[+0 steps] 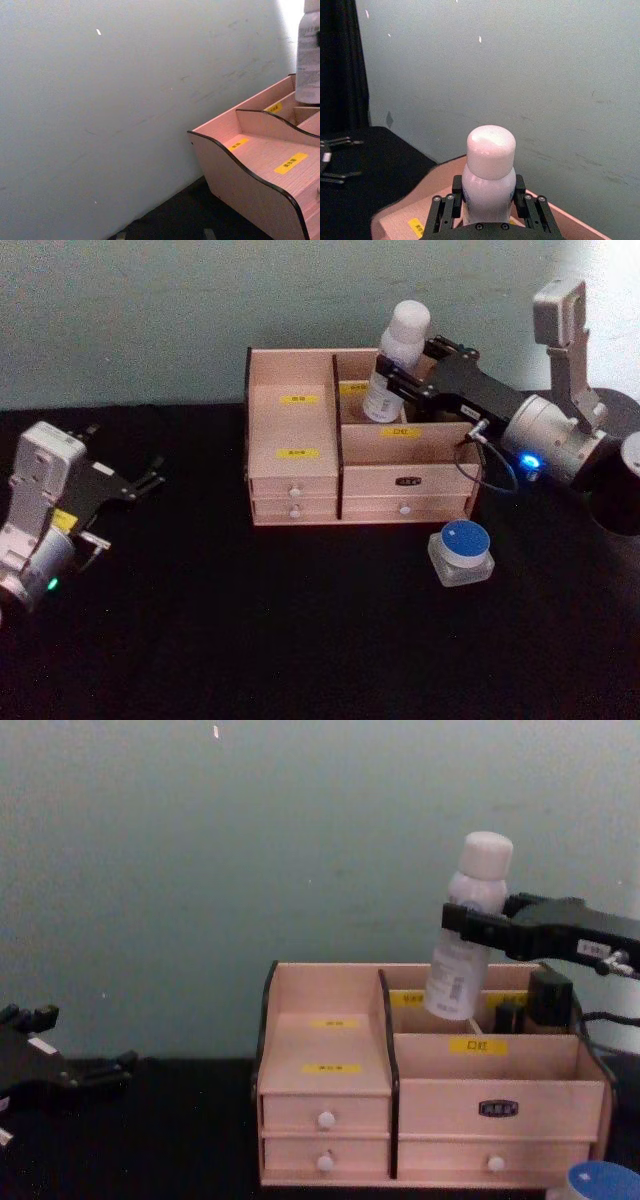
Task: Pick up the facial cleanser and watermelon frost from the table and place them into the tiered storage box.
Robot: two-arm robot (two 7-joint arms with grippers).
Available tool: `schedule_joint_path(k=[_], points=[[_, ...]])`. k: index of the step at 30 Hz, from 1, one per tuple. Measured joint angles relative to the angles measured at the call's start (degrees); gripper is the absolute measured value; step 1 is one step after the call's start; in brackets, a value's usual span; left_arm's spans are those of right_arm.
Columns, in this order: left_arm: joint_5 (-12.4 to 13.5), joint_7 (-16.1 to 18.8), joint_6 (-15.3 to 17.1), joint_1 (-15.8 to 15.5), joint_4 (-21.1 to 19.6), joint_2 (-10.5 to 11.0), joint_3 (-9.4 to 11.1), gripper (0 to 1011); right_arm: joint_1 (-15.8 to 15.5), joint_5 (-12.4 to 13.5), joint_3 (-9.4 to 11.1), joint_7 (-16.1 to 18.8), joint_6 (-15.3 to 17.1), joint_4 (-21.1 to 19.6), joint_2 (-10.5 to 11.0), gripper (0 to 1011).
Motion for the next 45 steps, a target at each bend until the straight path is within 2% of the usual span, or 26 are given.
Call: schedule_joint_path(k=[11, 21, 45], points=[[0.0, 0.0, 0.0, 0.0, 0.0, 0.0, 0.0, 1001, 4.3, -2.0, -0.2, 0.6, -0.8, 7.8, -3.0, 593], [0.0, 0.0, 0.0, 0.0, 0.0, 0.0, 0.0, 1001, 6.7, -3.7, -0.1, 1.2, -1.3, 12.9, -5.3, 593], [0.0, 0.0, 0.0, 0.0, 0.0, 0.0, 0.0, 1001, 9.1, -7.1, -0.3, 1.7, -0.9, 20.4, -7.9, 593]])
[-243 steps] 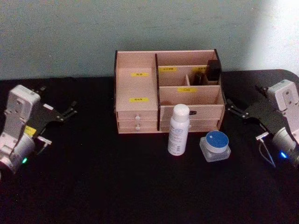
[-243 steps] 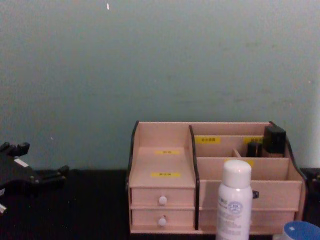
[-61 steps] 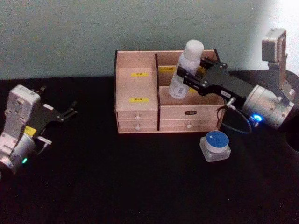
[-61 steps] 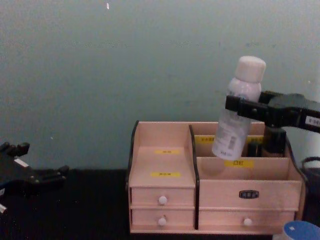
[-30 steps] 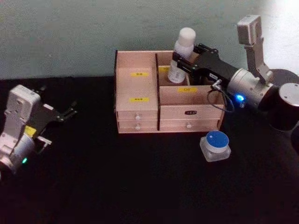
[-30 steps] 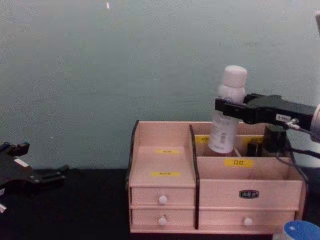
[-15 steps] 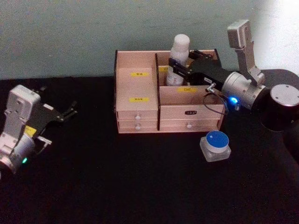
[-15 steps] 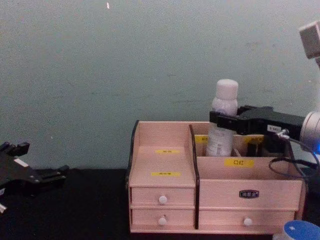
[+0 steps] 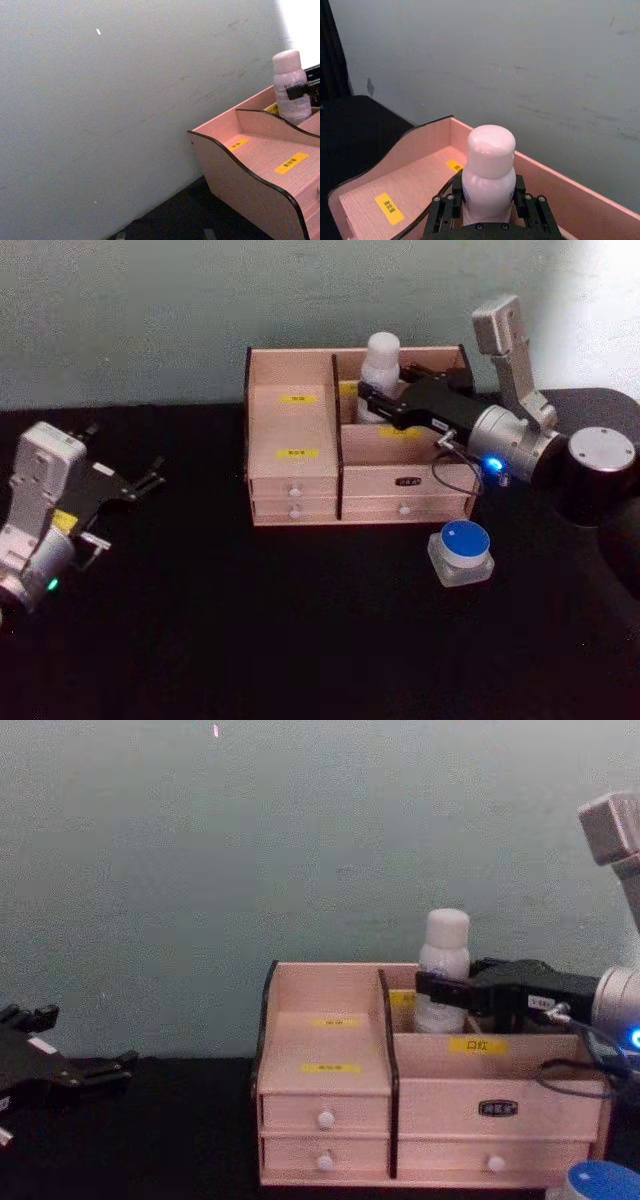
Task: Pick up the facial cleanser and watermelon frost from the table and place them into the tiered storage box.
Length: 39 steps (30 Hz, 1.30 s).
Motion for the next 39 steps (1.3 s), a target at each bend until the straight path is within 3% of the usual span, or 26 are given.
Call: schedule_joint_path(k=[27, 39], points=[[0.0, 0.0, 0.0, 0.0, 0.0, 0.0, 0.0, 1001, 0.4, -0.9, 0.4, 0.3, 0.6, 1.8, -0.5, 596], [0.0, 0.0, 0.0, 0.0, 0.0, 0.0, 0.0, 1001, 0.4, -0.8, 0.4, 0.3, 0.5, 1.7, -0.5, 916]])
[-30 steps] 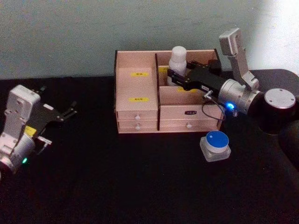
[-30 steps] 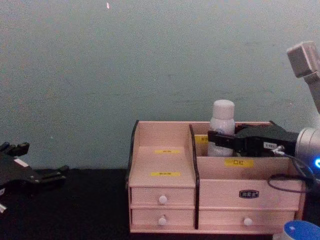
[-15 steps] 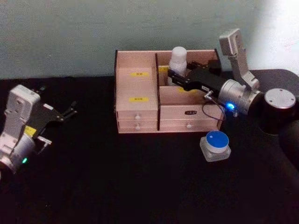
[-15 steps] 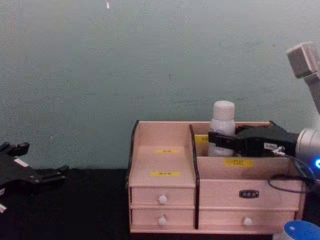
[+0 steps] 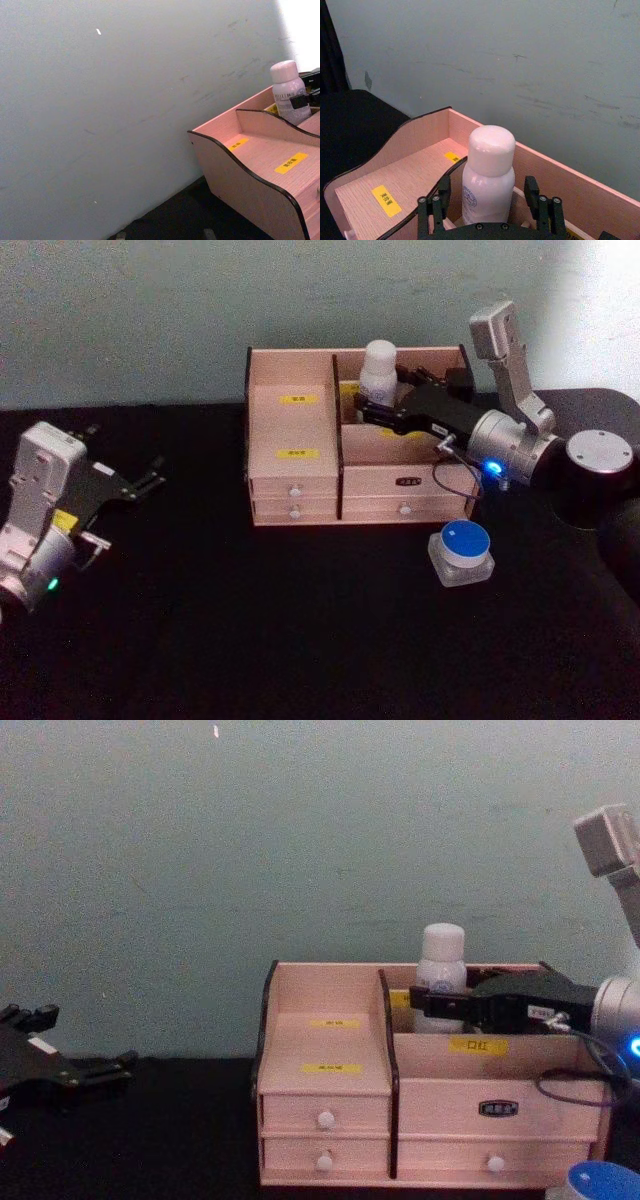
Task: Pick up the facial cleanser and watermelon frost from the table and place them into the tiered storage box.
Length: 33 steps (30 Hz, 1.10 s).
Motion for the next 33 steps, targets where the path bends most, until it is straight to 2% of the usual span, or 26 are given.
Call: schedule_joint_path(k=[4, 7, 13, 15, 16, 19, 23, 24, 26, 29, 32, 33], points=[[0.0, 0.0, 0.0, 0.0, 0.0, 0.0, 0.0, 1001, -0.1, 0.0, 0.0, -0.1, 0.0, -0.2, 0.1, 1002], [0.0, 0.0, 0.0, 0.0, 0.0, 0.0, 0.0, 1001, -0.7, -0.3, 0.0, -0.6, 0.0, -1.7, 0.4, 1000], [0.0, 0.0, 0.0, 0.0, 0.0, 0.0, 0.0, 1001, -3.4, -0.4, 1.1, -2.0, 0.9, -8.1, 2.0, 1000], [0.0, 0.0, 0.0, 0.0, 0.0, 0.0, 0.0, 1001, -5.3, 0.0, 1.7, -2.7, 2.0, -12.4, 3.2, 1000], [0.0, 0.0, 0.0, 0.0, 0.0, 0.0, 0.0, 1001, -5.3, 0.0, 1.7, -2.7, 2.0, -12.4, 3.2, 1000], [0.0, 0.0, 0.0, 0.0, 0.0, 0.0, 0.0, 1001, -8.7, 1.2, 2.8, -3.3, 3.9, -18.9, 5.3, 1000], [0.0, 0.0, 0.0, 0.0, 0.0, 0.0, 0.0, 1001, -11.9, 2.3, 3.6, -3.7, 5.7, -24.3, 7.5, 1000], [0.0, 0.0, 0.0, 0.0, 0.0, 0.0, 0.0, 1001, -13.9, 3.0, 4.2, -3.9, 6.6, -27.4, 8.9, 1000], [0.0, 0.0, 0.0, 0.0, 0.0, 0.0, 0.0, 1001, -15.7, 3.7, 4.6, -4.0, 7.5, -30.1, 10.1, 1000], [0.0, 0.0, 0.0, 0.0, 0.0, 0.0, 0.0, 1001, -20.5, 5.4, 5.9, -4.4, 9.6, -36.5, 13.6, 1000], [0.0, 0.0, 0.0, 0.0, 0.0, 0.0, 0.0, 1001, -24.4, 6.9, 7.1, -5.0, 11.7, -41.2, 16.3, 1000], [0.0, 0.0, 0.0, 0.0, 0.0, 0.0, 0.0, 1001, -24.4, 6.9, 7.1, -5.0, 11.7, -41.2, 16.3, 1000]])
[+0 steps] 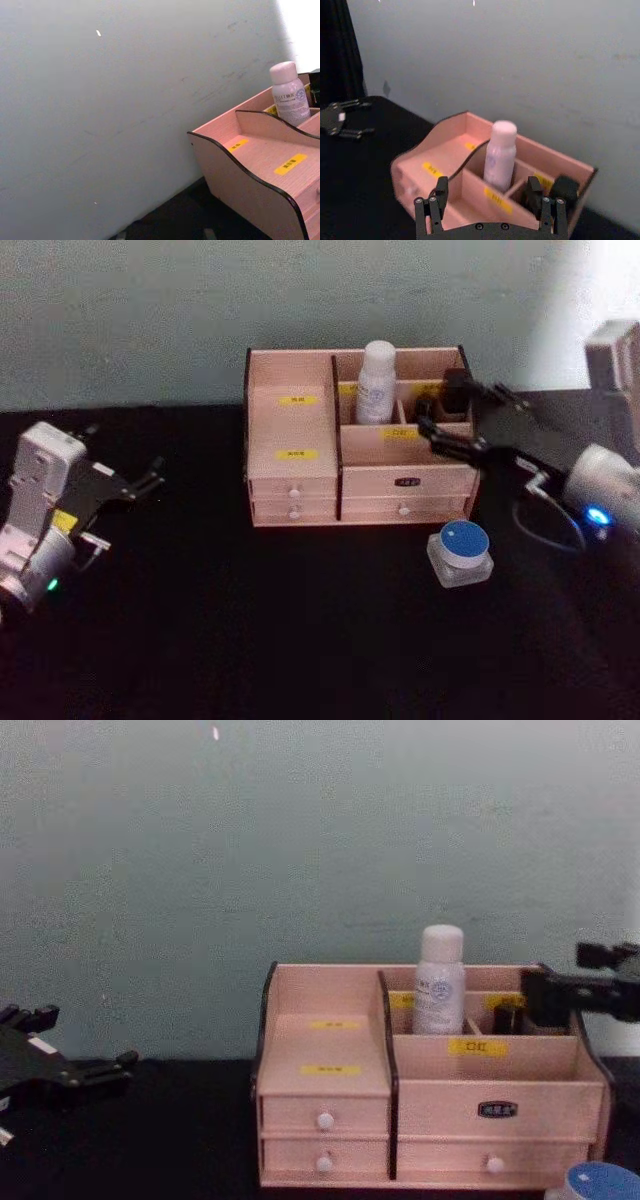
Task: Pick up the facial cleanser and watermelon frost from the table and place them into the tiered storage box.
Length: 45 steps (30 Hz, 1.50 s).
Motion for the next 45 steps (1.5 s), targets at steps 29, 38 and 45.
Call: schedule_joint_path(k=[29, 38, 45], points=[[0.0, 0.0, 0.0, 0.0, 0.0, 0.0, 0.0, 1001, -12.0, 5.2, -1.3, -4.4, 13.0, -9.6, 10.5, 1000], [0.0, 0.0, 0.0, 0.0, 0.0, 0.0, 0.0, 1002, -10.5, 4.3, -3.2, -4.5, 13.8, -7.9, 10.3, 1000], [0.0, 0.0, 0.0, 0.0, 0.0, 0.0, 0.0, 1001, -9.1, 3.4, -4.7, -3.7, 14.0, -6.5, 10.1, 1000]])
